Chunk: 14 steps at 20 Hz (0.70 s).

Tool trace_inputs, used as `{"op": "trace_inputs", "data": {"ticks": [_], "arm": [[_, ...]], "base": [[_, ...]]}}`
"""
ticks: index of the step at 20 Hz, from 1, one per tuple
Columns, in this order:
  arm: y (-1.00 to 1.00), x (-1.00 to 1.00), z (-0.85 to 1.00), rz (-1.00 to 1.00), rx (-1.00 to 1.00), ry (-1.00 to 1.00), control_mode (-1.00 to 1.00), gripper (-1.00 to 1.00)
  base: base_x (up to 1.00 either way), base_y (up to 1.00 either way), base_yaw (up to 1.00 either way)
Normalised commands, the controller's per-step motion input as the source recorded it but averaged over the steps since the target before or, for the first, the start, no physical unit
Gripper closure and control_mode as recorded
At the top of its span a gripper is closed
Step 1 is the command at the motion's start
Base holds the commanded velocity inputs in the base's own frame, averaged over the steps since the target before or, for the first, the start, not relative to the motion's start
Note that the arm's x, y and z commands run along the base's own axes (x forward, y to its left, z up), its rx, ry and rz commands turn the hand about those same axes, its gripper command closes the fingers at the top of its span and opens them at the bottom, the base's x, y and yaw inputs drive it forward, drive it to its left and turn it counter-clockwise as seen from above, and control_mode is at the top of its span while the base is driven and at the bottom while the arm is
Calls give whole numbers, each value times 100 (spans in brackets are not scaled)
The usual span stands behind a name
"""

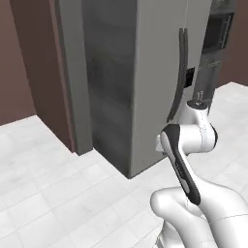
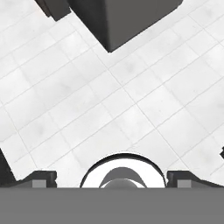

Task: Place one of the steaks on the plate and the other in the bowl. Then place the bowl in the fridge.

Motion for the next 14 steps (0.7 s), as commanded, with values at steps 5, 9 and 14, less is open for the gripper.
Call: {"op": "trace_inputs", "data": {"ticks": [5, 9, 14], "arm": [[0, 0, 0, 0, 0, 0, 100, -100], [0, 0, 0, 0, 0, 0, 100, -100], [0, 0, 0, 0, 0, 0, 100, -100]], "base": [[52, -6, -58], [51, 0, -57], [49, 0, -58]]}}
